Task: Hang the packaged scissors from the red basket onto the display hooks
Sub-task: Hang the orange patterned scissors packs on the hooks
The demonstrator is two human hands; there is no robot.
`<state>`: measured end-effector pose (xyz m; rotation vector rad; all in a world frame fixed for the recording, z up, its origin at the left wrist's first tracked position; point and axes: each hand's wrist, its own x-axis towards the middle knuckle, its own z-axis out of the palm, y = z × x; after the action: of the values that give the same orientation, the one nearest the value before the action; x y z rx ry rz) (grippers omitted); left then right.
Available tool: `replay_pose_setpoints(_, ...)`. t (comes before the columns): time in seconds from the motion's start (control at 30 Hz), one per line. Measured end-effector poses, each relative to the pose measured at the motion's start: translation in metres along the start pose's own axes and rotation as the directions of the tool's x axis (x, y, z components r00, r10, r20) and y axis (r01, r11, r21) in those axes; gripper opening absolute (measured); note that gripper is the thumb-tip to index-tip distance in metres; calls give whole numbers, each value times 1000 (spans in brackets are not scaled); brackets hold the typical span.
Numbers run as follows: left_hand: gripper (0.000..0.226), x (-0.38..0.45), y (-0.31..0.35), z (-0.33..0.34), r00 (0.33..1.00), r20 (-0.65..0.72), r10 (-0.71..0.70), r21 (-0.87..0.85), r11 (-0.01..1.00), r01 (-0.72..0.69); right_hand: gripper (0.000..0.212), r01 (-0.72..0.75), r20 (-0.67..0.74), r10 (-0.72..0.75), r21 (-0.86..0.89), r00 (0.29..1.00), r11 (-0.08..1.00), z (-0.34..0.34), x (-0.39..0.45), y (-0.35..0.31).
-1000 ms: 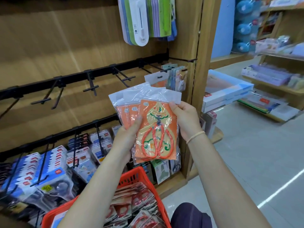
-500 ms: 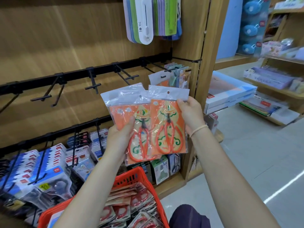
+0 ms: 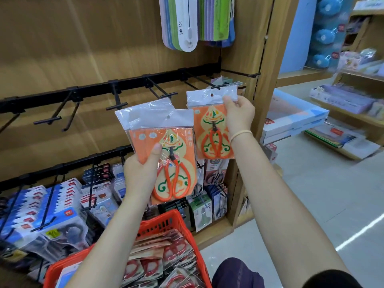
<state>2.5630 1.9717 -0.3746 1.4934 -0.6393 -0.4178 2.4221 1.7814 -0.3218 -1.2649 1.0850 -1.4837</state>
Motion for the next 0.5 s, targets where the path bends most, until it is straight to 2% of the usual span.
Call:
replay_pose_setpoints(0.1, 28, -1, 3, 5, 999, 16, -31, -21, 999, 32, 38, 9, -19, -9, -22, 1000, 1000, 6, 1, 1)
replay_pose_setpoints(0.3, 29, 2, 1, 17, 996, 68, -57, -30, 998, 59, 35, 15, -62, -16, -23, 998, 1000, 11, 4, 6)
replay_pose_setpoints(0.5, 23, 2, 0, 25, 988, 124, -96, -80, 991, 107, 34, 39, -39, -41, -54, 998, 998, 11, 7, 8)
